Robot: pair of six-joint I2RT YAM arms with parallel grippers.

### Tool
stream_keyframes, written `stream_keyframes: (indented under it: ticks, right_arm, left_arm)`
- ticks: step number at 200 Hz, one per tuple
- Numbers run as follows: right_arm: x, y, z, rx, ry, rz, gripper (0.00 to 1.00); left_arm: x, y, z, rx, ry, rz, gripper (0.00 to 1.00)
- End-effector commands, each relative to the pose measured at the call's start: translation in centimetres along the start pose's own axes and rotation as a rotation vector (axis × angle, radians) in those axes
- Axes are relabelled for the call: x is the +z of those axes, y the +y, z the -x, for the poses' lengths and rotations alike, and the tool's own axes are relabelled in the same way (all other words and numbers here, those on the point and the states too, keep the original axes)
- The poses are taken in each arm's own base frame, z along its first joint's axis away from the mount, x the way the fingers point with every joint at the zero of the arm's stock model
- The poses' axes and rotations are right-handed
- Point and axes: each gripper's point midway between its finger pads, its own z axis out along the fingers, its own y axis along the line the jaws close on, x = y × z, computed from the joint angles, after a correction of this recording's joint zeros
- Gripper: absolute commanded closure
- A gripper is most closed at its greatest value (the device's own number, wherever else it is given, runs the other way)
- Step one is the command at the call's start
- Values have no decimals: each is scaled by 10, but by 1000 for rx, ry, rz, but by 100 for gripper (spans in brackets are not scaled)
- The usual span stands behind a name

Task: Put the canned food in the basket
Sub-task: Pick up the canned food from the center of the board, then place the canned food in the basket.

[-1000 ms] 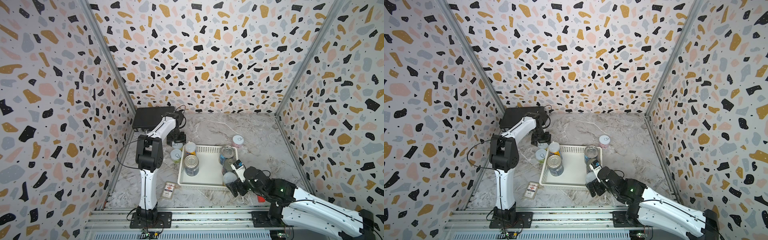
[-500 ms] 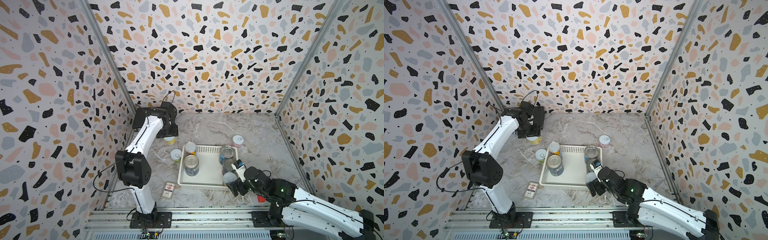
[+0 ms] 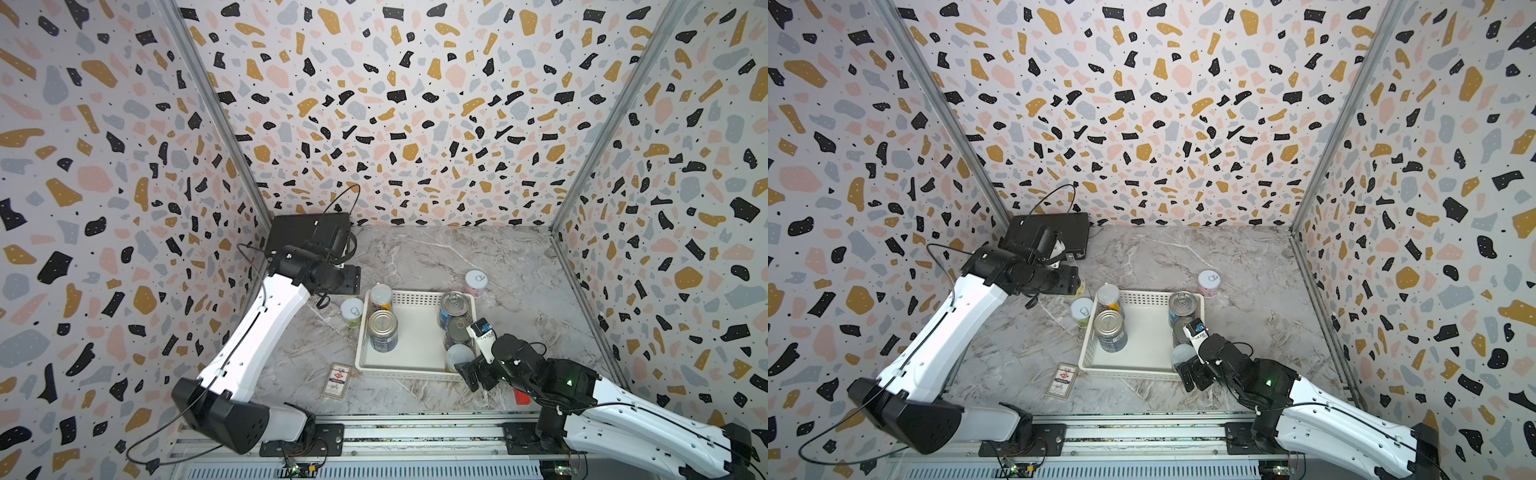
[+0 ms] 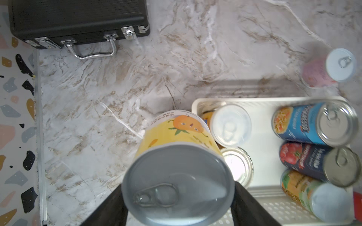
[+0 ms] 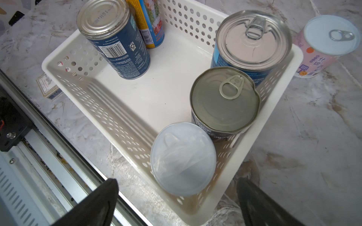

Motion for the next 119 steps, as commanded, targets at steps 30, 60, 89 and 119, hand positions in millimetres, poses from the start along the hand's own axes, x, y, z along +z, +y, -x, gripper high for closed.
stream_keyframes:
  ticks: [30, 60, 89, 119]
  right_arm:
    - [-4, -7, 2, 10, -9, -37, 0]
    - [-5, -9, 2, 14, -15, -46, 0]
    - [-5, -11, 2, 13, -17, -58, 0]
    - [-6, -13, 3, 15, -20, -68, 0]
  left_arm:
    - [-28, -44, -34, 88, -63, -152, 50]
    - [-25, -57, -64, 111, -63, -217, 49]
    - [-19, -69, -86, 183, -25, -213, 49]
    - [-16, -89, -101, 237, 16, -266, 49]
